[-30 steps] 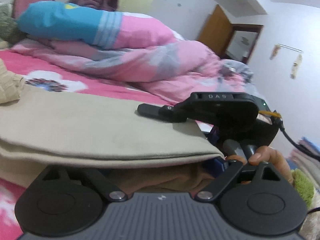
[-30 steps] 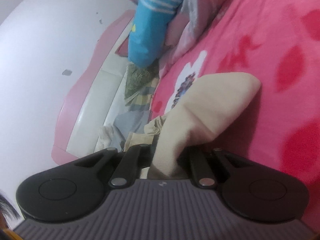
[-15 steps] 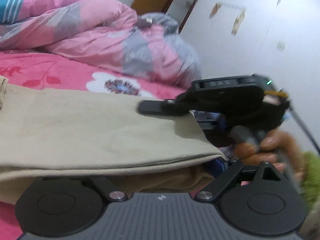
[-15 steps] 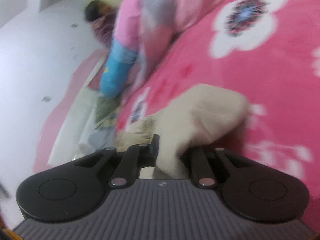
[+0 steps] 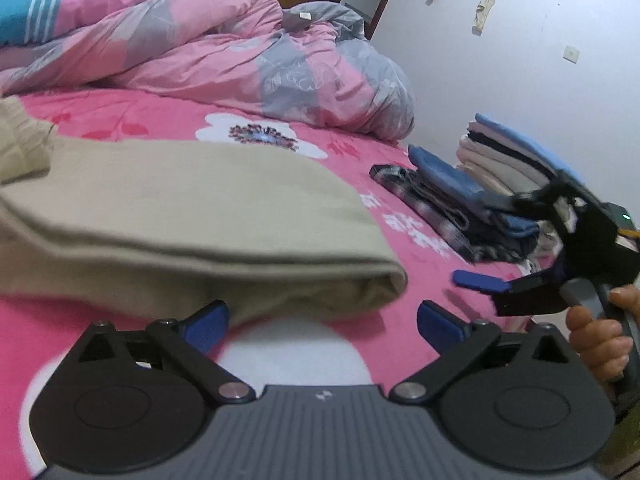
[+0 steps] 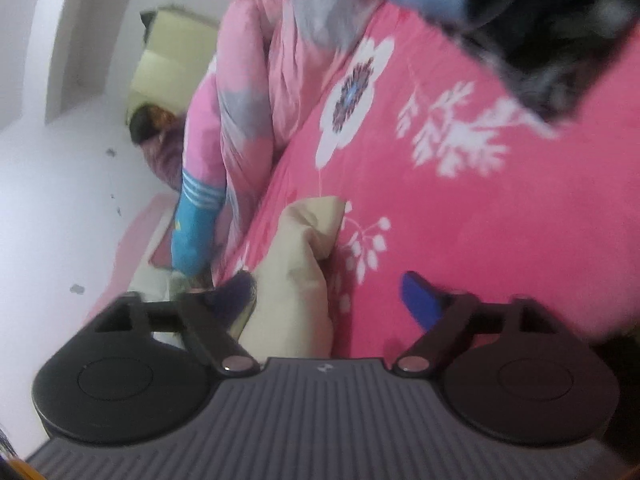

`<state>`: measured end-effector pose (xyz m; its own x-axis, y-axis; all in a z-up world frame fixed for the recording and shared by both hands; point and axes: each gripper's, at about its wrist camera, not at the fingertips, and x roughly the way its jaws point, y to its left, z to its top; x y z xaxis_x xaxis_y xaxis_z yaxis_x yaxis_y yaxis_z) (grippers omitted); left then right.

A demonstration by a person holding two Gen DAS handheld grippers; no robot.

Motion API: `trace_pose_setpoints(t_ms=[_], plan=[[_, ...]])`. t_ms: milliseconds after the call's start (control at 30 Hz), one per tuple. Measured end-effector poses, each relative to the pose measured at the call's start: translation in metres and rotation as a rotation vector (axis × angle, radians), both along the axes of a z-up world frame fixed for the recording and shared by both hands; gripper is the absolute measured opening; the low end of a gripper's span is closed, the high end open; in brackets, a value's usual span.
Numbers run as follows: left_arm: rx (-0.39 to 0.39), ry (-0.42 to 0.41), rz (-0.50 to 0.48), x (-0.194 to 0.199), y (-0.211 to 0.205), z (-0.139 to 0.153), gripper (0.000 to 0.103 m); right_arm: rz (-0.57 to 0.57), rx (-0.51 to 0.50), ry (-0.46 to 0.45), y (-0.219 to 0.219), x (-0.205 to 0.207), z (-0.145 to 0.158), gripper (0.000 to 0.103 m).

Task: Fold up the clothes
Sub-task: 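Grasp the folded trouser edge with the left gripper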

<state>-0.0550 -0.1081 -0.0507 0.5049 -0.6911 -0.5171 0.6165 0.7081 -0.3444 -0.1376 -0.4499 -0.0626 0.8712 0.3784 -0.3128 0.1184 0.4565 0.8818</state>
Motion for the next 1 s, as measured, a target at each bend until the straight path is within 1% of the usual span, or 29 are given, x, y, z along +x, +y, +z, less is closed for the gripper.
trace_pose_setpoints(t_ms=[100,167,200,233,333,467,633,700,767,867,933,1000], plan=[[0.003,0.015,0.032,-0.017,0.018,0.000,0.101,-0.038,-0.064,-0.055,0.013,-0.023,0.008,0.087],[0.012,0.004,0.059,-0.025,0.029,0.002,0.101,-0.046,-0.121,-0.090,0.023,-0.029,0.015,0.090],[0.019,-0.013,0.077,-0.030,0.038,0.005,0.101,-0.044,-0.151,-0.106,0.029,-0.030,0.020,0.094],[0.027,-0.029,0.095,-0.036,0.046,0.008,0.101,-0.037,-0.183,-0.120,0.036,-0.028,0.024,0.099],[0.037,-0.073,0.171,-0.046,0.071,0.018,0.102,0.021,-0.276,-0.167,0.063,-0.022,0.038,0.102],[-0.020,-0.069,0.275,-0.043,0.106,0.029,0.103,0.082,-0.375,-0.223,0.094,-0.016,0.053,0.102],[-0.088,-0.075,0.369,-0.010,0.141,0.036,0.103,0.063,-0.510,-0.251,0.131,-0.006,0.063,0.102],[-0.096,-0.079,0.408,0.009,0.151,0.038,0.103,0.035,-0.535,-0.326,0.139,-0.006,0.062,0.102],[-0.102,-0.085,0.448,0.029,0.159,0.042,0.103,-0.012,-0.552,-0.374,0.146,-0.002,0.061,0.102],[-0.096,-0.110,0.521,0.063,0.165,0.053,0.103,-0.001,-0.549,-0.389,0.152,0.012,0.060,0.102],[-0.073,-0.142,0.580,0.088,0.163,0.062,0.103,0.033,-0.528,-0.401,0.155,0.021,0.057,0.102],[-0.025,-0.142,0.578,0.114,0.155,0.067,0.102,0.079,-0.526,-0.412,0.160,0.029,0.053,0.102]])
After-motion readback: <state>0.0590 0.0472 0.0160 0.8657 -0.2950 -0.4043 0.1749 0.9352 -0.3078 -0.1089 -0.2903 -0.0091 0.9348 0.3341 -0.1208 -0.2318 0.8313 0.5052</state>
